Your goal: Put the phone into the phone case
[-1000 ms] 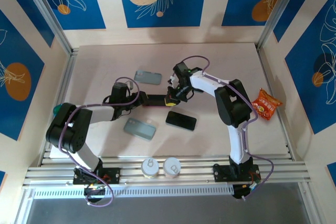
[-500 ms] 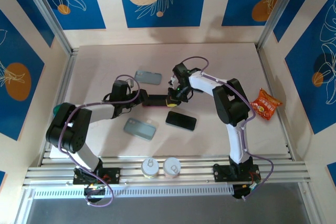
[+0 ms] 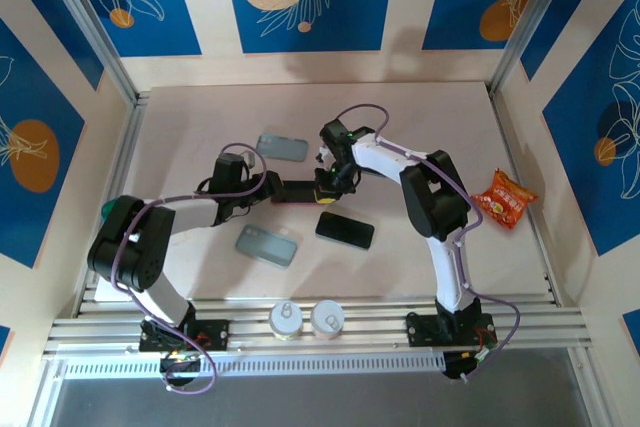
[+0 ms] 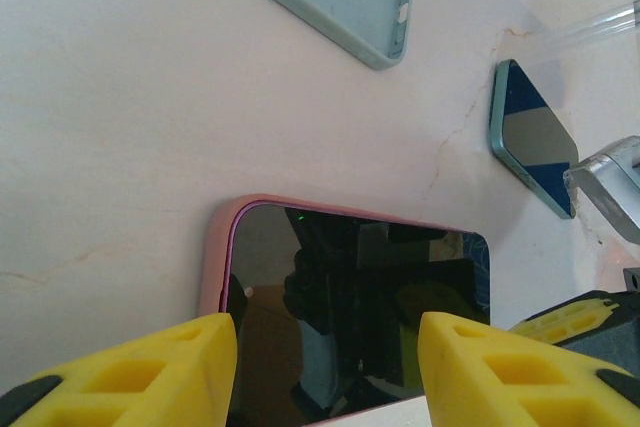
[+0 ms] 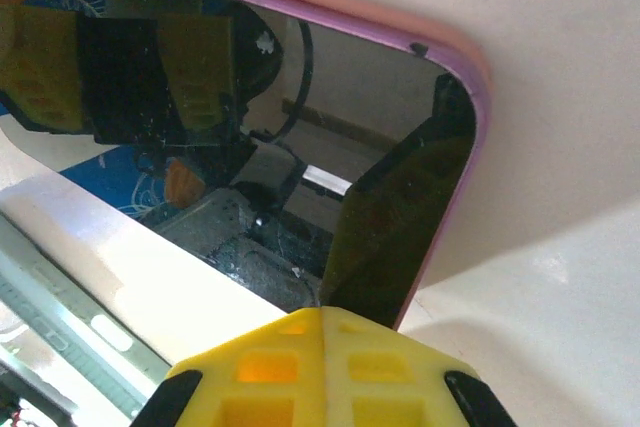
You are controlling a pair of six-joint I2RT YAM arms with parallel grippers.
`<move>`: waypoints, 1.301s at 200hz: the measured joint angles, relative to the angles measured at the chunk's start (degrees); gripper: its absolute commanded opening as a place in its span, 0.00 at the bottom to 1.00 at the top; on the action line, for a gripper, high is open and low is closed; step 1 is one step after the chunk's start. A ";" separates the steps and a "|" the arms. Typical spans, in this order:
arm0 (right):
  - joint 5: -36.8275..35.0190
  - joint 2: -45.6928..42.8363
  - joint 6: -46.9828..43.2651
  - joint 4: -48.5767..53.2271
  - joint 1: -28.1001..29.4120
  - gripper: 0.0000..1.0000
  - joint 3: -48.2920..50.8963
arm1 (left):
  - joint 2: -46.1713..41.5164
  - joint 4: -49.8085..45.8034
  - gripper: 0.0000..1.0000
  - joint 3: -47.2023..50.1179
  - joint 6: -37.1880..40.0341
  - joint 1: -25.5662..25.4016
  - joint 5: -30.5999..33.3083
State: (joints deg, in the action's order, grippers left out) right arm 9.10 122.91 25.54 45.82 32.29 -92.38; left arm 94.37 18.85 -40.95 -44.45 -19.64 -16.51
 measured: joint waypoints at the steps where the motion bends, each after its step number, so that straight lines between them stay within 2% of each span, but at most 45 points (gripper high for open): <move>1: -0.11 0.00 0.02 0.07 0.02 0.00 -0.02 | 0.04 0.00 0.51 0.00 0.00 0.00 0.00; 167: -5.97 0.68 -0.15 2.86 2.34 0.00 -2.86 | 2.58 1.70 0.51 -0.07 -0.17 -0.44 -0.02; 260: -5.97 -2.82 0.07 -2.78 2.12 0.00 0.17 | 2.58 1.68 0.51 -0.07 -0.17 -0.44 0.00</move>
State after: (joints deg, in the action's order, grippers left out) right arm 3.14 120.09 25.61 43.05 34.41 -92.20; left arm 96.95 20.53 -41.01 -44.62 -20.08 -16.51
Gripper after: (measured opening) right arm 0.043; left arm 0.515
